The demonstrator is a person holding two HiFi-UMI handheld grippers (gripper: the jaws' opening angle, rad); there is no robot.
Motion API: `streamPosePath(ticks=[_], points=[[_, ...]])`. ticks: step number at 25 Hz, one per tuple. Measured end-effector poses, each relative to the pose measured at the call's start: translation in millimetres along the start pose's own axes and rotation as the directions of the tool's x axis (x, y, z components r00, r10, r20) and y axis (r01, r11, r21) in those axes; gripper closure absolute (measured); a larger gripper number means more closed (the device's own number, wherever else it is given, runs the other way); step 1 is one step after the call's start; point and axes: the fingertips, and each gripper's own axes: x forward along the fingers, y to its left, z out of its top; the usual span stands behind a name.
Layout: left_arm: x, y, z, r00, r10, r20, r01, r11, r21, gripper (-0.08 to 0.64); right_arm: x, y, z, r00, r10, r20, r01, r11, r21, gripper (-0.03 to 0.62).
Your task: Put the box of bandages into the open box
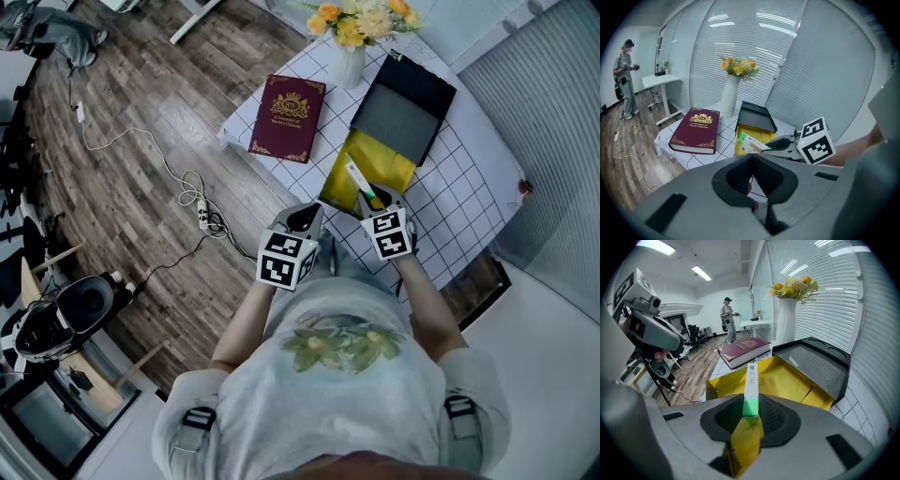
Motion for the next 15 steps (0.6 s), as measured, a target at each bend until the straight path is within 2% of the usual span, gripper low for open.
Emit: streamPosePath(ticks=[5,15], points=[[-2,-3,5,1.0,-0.003,0.014,0.003,1.0,0.01,0.554,-4,2,7,1.0,-0.008,0.017,0.008,1.0,-0.003,0.477],[-9,-11,15,0.999,-0.013,0.049,0.011,0.999,0.039,0.554,-31,-1,28,0.993,-0.055,0.104,0.05,0.998,0.047,0.477]])
